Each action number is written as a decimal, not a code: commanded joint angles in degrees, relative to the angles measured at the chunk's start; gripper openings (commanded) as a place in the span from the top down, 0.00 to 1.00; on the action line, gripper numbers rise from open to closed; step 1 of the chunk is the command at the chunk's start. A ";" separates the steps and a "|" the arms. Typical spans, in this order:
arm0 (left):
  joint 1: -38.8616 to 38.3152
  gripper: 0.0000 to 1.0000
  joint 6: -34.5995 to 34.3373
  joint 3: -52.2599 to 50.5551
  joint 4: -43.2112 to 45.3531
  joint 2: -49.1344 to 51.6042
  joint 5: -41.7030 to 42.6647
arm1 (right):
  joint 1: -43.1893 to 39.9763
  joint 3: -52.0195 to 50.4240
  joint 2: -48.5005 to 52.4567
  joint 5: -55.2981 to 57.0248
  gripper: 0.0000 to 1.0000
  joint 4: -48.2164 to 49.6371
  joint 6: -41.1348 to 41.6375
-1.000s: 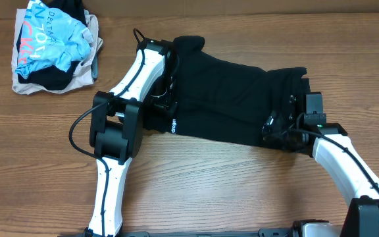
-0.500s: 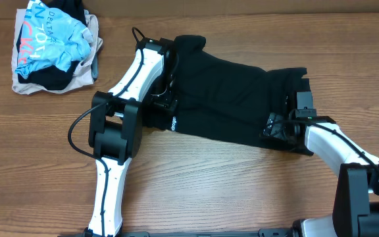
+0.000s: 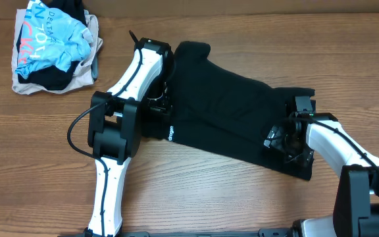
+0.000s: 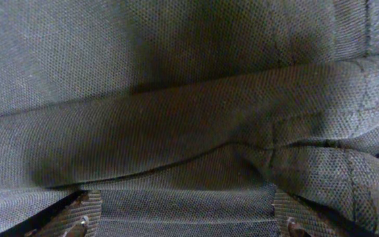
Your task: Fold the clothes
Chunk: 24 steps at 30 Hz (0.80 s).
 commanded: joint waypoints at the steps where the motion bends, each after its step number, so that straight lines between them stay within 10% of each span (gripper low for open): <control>1: 0.59 0.14 -1.99 -0.52 -2.05 -0.76 -2.32 | -0.09 -2.78 1.92 -7.02 0.15 -2.58 2.99; 24: 0.63 0.04 0.17 1.36 4.83 -13.64 -2.64 | -0.09 1.03 -16.52 -7.82 0.15 -5.46 4.04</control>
